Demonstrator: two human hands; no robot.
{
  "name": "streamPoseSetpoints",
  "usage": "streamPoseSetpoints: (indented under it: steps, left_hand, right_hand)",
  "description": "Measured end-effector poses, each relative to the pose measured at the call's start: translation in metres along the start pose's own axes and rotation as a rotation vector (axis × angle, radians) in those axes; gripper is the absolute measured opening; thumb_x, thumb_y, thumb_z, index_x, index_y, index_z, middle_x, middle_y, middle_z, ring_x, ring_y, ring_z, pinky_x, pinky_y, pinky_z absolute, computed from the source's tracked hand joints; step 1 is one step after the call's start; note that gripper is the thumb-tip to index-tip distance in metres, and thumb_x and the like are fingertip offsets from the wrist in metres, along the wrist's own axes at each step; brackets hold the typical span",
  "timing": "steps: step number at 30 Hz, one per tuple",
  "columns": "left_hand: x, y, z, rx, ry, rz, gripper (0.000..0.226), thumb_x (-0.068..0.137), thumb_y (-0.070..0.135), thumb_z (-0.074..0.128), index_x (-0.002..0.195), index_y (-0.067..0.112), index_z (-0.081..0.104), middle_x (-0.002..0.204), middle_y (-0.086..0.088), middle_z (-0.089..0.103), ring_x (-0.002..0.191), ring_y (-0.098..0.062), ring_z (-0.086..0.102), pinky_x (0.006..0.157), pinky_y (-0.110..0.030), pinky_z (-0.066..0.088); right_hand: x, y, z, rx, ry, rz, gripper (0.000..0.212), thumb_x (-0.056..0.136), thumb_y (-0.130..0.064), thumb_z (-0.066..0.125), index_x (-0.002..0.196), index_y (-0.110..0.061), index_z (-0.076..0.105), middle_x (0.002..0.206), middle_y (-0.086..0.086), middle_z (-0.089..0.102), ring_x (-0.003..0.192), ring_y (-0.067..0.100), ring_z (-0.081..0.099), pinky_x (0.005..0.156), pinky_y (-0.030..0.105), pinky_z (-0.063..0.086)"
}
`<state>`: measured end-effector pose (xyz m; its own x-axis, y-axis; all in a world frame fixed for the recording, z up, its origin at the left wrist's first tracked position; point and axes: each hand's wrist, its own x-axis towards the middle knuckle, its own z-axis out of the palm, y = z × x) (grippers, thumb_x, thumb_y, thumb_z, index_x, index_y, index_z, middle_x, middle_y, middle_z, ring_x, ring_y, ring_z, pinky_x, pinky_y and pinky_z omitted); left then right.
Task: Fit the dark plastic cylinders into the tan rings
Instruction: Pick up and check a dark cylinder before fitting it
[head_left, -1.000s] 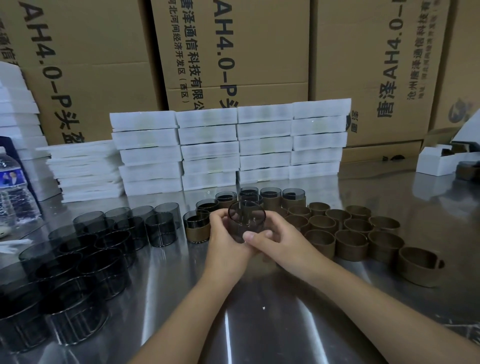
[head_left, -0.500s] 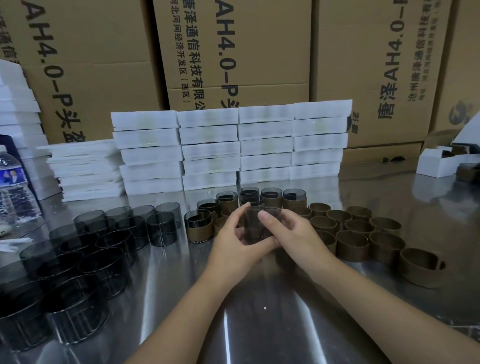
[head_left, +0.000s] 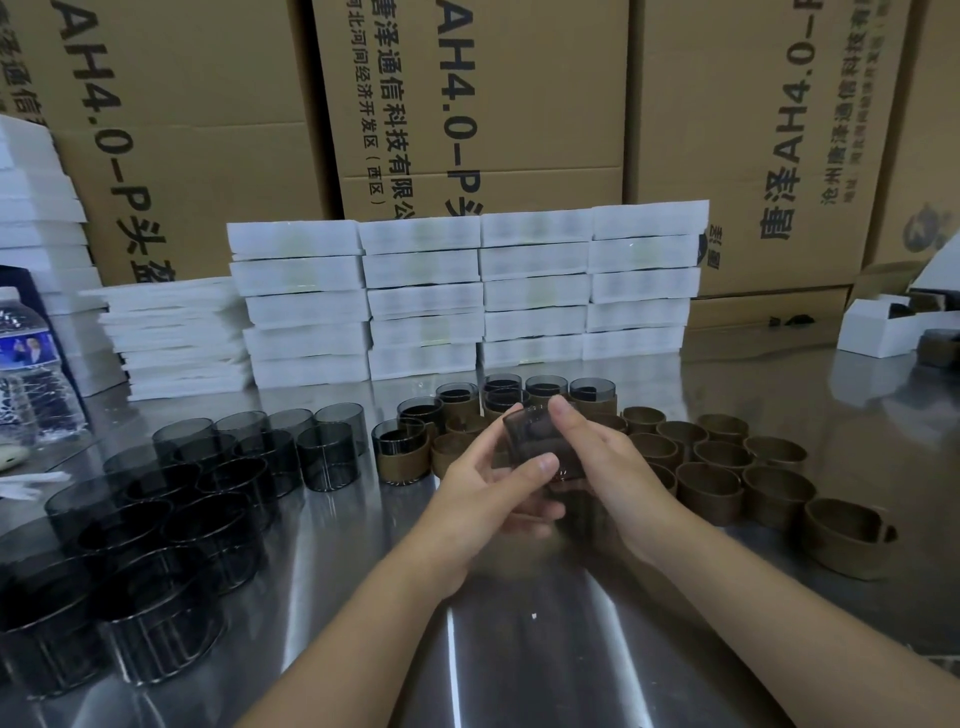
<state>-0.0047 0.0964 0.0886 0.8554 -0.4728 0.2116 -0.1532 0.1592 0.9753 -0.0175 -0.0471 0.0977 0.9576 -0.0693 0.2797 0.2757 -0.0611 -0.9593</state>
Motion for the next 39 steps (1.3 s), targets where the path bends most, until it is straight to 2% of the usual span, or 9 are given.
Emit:
streamPoseSetpoints:
  steps: [3, 10, 16, 20, 24, 29, 34, 36, 39]
  left_hand:
    - [-0.001, 0.0, 0.001, -0.046, -0.058, -0.02, 0.042, 0.077, 0.035, 0.072, 0.117, 0.043, 0.062, 0.1, 0.001, 0.074, 0.074, -0.019, 0.071, 0.059, -0.026, 0.056]
    - [-0.001, -0.002, 0.005, 0.125, -0.01, -0.002, 0.056, 0.071, 0.037, 0.082, 0.121, 0.039, 0.056, 0.089, 0.005, 0.075, 0.078, -0.017, 0.073, 0.061, -0.025, 0.055]
    - [0.001, -0.006, 0.005, 0.1, 0.004, 0.044, 0.036, 0.085, 0.015, 0.072, 0.116, 0.031, 0.063, 0.099, 0.003, 0.076, 0.073, -0.011, 0.069, 0.057, -0.018, 0.05]
    - [0.002, -0.006, 0.004, 0.119, 0.031, 0.056, 0.037, 0.083, 0.018, 0.074, 0.115, 0.035, 0.064, 0.098, 0.003, 0.076, 0.072, -0.01, 0.069, 0.061, -0.021, 0.05]
    - [0.001, -0.005, 0.003, 0.117, 0.027, 0.048, 0.06, 0.08, 0.023, 0.076, 0.132, 0.04, 0.052, 0.091, 0.005, 0.076, 0.07, -0.009, 0.067, 0.06, -0.019, 0.051]
    - [0.001, -0.005, 0.001, 0.052, -0.022, 0.01, 0.092, 0.062, 0.038, 0.078, 0.145, 0.041, 0.037, 0.092, 0.001, 0.075, 0.064, -0.016, 0.065, 0.061, -0.025, 0.052]
    - [0.0, -0.003, -0.002, -0.03, -0.077, -0.023, 0.073, 0.076, 0.026, 0.077, 0.139, 0.04, 0.045, 0.098, 0.0, 0.072, 0.064, -0.017, 0.066, 0.058, -0.024, 0.053]
    - [-0.001, -0.002, -0.002, -0.08, -0.116, -0.024, 0.061, 0.076, 0.025, 0.072, 0.13, 0.045, 0.054, 0.102, -0.002, 0.069, 0.064, -0.016, 0.065, 0.058, -0.024, 0.053]
    - [-0.002, 0.0, -0.004, -0.124, -0.182, -0.019, 0.045, 0.074, 0.029, 0.075, 0.11, 0.053, 0.066, 0.102, -0.001, 0.068, 0.065, -0.015, 0.065, 0.06, -0.025, 0.054]
  right_hand:
    - [-0.001, -0.002, 0.001, 0.056, -0.059, 0.013, 0.063, 0.06, -0.082, 0.057, 0.092, -0.032, 0.077, 0.097, -0.001, 0.076, 0.092, 0.011, 0.071, 0.075, 0.025, 0.054]
    - [-0.002, 0.002, 0.001, -0.003, 0.032, -0.024, 0.065, 0.062, -0.073, 0.059, 0.091, -0.018, 0.075, 0.088, 0.003, 0.076, 0.085, 0.016, 0.071, 0.076, 0.026, 0.05]
    - [-0.002, 0.007, 0.0, -0.216, 0.231, -0.216, 0.056, 0.062, -0.075, 0.063, 0.085, -0.024, 0.068, 0.081, -0.005, 0.072, 0.078, 0.009, 0.068, 0.073, 0.028, 0.054]
    - [-0.001, 0.007, -0.001, -0.164, 0.193, -0.197, 0.06, 0.059, -0.077, 0.064, 0.086, -0.023, 0.068, 0.083, -0.004, 0.073, 0.08, 0.01, 0.069, 0.078, 0.032, 0.055]
    - [-0.001, 0.005, 0.0, -0.091, 0.174, -0.179, 0.063, 0.058, -0.075, 0.058, 0.087, -0.02, 0.069, 0.085, 0.0, 0.074, 0.083, 0.014, 0.069, 0.08, 0.033, 0.054]
    - [0.001, 0.001, -0.003, -0.008, 0.083, -0.049, 0.066, 0.055, -0.077, 0.058, 0.086, -0.021, 0.073, 0.082, -0.002, 0.075, 0.078, 0.009, 0.07, 0.073, 0.023, 0.051]
    - [0.002, 0.0, -0.004, 0.093, -0.072, 0.081, 0.071, 0.058, -0.078, 0.063, 0.099, -0.021, 0.075, 0.101, 0.01, 0.074, 0.102, 0.027, 0.069, 0.1, 0.041, 0.048]
    - [0.001, -0.002, -0.005, 0.15, -0.109, 0.085, 0.064, 0.065, -0.076, 0.061, 0.098, -0.023, 0.076, 0.103, 0.012, 0.073, 0.104, 0.028, 0.068, 0.101, 0.043, 0.048]
    - [0.001, -0.004, -0.006, 0.192, -0.141, 0.087, 0.073, 0.071, -0.073, 0.056, 0.108, -0.012, 0.072, 0.106, 0.016, 0.072, 0.103, 0.027, 0.068, 0.095, 0.037, 0.051]
